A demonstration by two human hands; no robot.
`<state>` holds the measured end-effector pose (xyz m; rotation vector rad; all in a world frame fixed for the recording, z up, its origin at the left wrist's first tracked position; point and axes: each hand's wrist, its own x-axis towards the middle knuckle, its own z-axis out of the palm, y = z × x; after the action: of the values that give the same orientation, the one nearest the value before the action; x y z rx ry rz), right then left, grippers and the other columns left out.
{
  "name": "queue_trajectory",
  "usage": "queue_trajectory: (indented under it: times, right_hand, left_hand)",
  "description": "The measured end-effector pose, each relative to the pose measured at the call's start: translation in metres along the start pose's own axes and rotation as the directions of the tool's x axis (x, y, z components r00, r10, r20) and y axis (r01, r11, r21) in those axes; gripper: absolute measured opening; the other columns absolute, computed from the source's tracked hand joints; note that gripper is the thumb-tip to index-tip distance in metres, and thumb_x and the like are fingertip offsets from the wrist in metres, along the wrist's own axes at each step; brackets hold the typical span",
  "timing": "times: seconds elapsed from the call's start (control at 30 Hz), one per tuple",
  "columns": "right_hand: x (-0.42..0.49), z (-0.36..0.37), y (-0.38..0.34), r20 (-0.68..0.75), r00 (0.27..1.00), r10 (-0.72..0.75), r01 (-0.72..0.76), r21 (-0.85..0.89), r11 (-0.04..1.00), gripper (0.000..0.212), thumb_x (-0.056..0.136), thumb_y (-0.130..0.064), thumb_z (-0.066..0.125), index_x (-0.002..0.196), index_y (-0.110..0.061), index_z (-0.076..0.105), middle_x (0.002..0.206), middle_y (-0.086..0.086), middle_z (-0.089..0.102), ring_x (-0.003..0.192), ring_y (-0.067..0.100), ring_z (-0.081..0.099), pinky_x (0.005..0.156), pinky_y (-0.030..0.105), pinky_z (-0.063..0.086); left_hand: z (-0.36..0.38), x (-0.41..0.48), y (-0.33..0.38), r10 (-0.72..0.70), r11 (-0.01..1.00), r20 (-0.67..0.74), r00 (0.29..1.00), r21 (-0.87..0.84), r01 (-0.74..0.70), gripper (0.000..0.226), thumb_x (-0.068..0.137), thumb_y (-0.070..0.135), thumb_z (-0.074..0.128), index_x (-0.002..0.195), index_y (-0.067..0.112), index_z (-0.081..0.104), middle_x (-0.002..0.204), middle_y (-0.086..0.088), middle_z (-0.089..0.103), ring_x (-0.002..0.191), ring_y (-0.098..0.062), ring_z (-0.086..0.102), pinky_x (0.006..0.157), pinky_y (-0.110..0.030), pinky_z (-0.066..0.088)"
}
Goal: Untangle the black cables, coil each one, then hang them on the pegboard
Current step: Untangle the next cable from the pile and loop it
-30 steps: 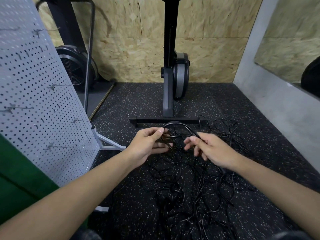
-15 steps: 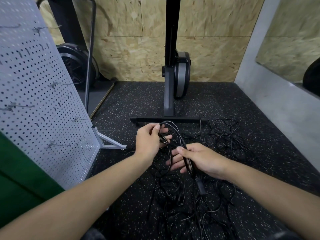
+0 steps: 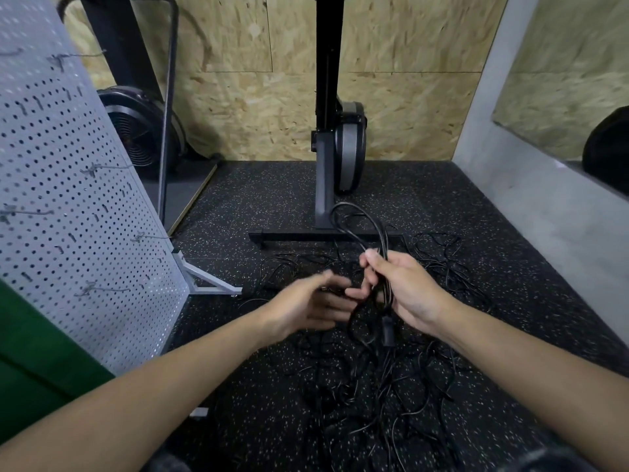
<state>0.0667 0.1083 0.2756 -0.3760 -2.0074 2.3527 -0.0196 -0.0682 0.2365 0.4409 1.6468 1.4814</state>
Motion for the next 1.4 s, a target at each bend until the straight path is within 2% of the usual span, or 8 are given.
queue_trajectory:
  times: [0.1,0.23,0.43,0.63,0.77,0.93,1.23,1.4]
  right_hand:
    - [0.000,-0.002,-0.003,-0.028,0.999,-0.023,0.025,0.090,0.996,0.025,0.112,-0.022,0.044,0.094,-0.007,0.056,0.062,-0.003,0.042,0.054,0.012,0.048,0.076,0.043,0.062]
    - [-0.001,-0.007,-0.002,-0.120,0.991,-0.052,0.054,0.018,0.998,0.026,0.113,-0.022,0.041,0.094,-0.009,0.055,0.063,-0.004,0.037,0.050,0.009,0.036,0.052,0.027,0.042]
    - [0.005,-0.021,-0.002,-0.242,0.964,-0.111,0.033,-0.305,0.952,0.027,0.113,-0.023,0.042,0.101,-0.006,0.060,0.066,-0.005,0.040,0.048,0.006,0.035,0.047,0.024,0.035]
    - [0.009,-0.036,-0.005,-0.321,0.939,-0.121,-0.024,-0.414,0.910,0.030,0.112,-0.028,0.042,0.099,-0.010,0.063,0.069,-0.002,0.045,0.051,0.010,0.039,0.049,0.029,0.039]
    - [0.005,-0.040,-0.012,-0.245,0.947,-0.208,-0.060,-0.770,0.635,0.032,0.112,-0.035,0.040,0.098,-0.023,0.067,0.074,0.001,0.062,0.063,0.019,0.058,0.064,0.034,0.047]
    - [-0.002,-0.033,-0.007,-0.095,0.993,-0.072,-0.052,-0.888,0.457,0.037,0.110,-0.046,0.039,0.108,-0.018,0.063,0.093,0.003,0.069,0.083,0.018,0.066,0.071,0.031,0.050]
    - [-0.001,-0.022,-0.002,0.122,0.986,0.110,0.053,-0.868,0.493,0.067,0.079,-0.082,0.063,0.118,-0.029,0.060,0.101,-0.004,0.072,0.088,0.010,0.066,0.085,0.035,0.055]
    - [0.000,-0.022,0.005,0.216,0.968,0.127,0.139,-0.884,0.447,0.028,0.108,-0.042,0.049,0.102,-0.017,0.061,0.071,-0.007,0.053,0.052,0.002,0.046,0.055,0.024,0.039]
  left_hand:
    - [0.011,-0.004,-0.007,-0.003,0.960,0.198,0.980,0.277,-0.053,0.028,0.108,0.025,0.050,0.127,0.022,0.070,0.126,0.001,0.075,0.126,-0.013,0.065,0.110,-0.042,0.050]
    - [0.017,0.003,-0.013,0.258,0.766,0.182,0.949,0.561,-0.316,0.013,0.100,0.029,0.070,0.103,0.018,0.075,0.104,0.003,0.079,0.102,-0.015,0.072,0.101,-0.040,0.054]
    - [0.015,0.010,-0.014,0.293,0.483,0.231,0.928,0.801,-0.353,0.009,0.101,0.030,0.068,0.098,0.022,0.071,0.096,0.010,0.064,0.086,-0.005,0.060,0.082,-0.019,0.045]
    - [0.000,0.015,-0.016,0.337,0.389,0.195,0.921,0.862,-0.325,0.017,0.099,0.034,0.072,0.107,0.019,0.074,0.111,0.006,0.059,0.102,-0.012,0.058,0.091,-0.023,0.044]
    - [0.000,0.011,-0.008,0.401,0.310,0.220,0.889,0.881,-0.358,0.020,0.102,0.036,0.066,0.111,0.019,0.071,0.113,0.006,0.070,0.108,-0.013,0.061,0.097,-0.035,0.050]
    - [-0.001,0.001,0.000,0.508,0.339,0.162,0.846,0.865,-0.370,0.020,0.108,0.038,0.053,0.102,0.025,0.067,0.097,0.014,0.072,0.088,-0.006,0.066,0.081,-0.037,0.055]
    - [0.004,-0.003,0.010,0.751,0.179,0.072,0.657,0.935,-0.307,0.028,0.109,0.039,0.050,0.102,0.015,0.063,0.092,0.003,0.074,0.077,-0.023,0.066,0.062,-0.035,0.040]
    - [0.005,0.001,0.013,0.706,0.214,-0.009,0.708,0.956,-0.201,0.038,0.105,0.055,0.048,0.095,0.020,0.058,0.079,0.005,0.068,0.074,-0.021,0.063,0.063,-0.039,0.047]
